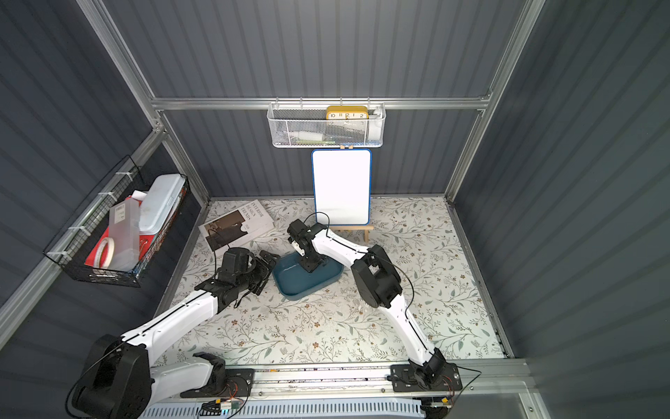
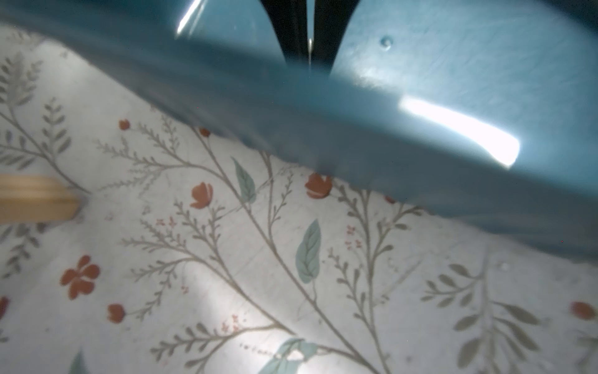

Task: Take out the screws from the storage box
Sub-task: Pick up the screw from the storage box.

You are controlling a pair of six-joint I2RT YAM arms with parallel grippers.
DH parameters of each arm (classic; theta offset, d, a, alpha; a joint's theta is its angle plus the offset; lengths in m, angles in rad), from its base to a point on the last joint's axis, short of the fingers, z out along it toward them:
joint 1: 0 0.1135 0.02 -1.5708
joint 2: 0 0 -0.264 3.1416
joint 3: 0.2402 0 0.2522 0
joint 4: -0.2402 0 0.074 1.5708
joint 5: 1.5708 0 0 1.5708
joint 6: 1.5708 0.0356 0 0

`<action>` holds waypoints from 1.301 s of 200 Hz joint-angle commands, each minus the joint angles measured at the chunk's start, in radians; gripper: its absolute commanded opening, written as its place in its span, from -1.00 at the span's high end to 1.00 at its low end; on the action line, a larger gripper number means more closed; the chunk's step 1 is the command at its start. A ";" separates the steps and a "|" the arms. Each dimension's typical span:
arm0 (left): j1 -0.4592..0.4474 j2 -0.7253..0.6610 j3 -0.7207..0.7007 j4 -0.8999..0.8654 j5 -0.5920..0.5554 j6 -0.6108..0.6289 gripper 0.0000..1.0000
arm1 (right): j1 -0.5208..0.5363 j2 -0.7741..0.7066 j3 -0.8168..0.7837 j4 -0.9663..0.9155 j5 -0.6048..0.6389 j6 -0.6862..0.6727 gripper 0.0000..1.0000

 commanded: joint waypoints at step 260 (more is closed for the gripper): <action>-0.017 0.071 0.060 0.037 0.054 0.029 -0.99 | -0.261 -0.577 -0.849 0.195 -0.071 0.440 0.86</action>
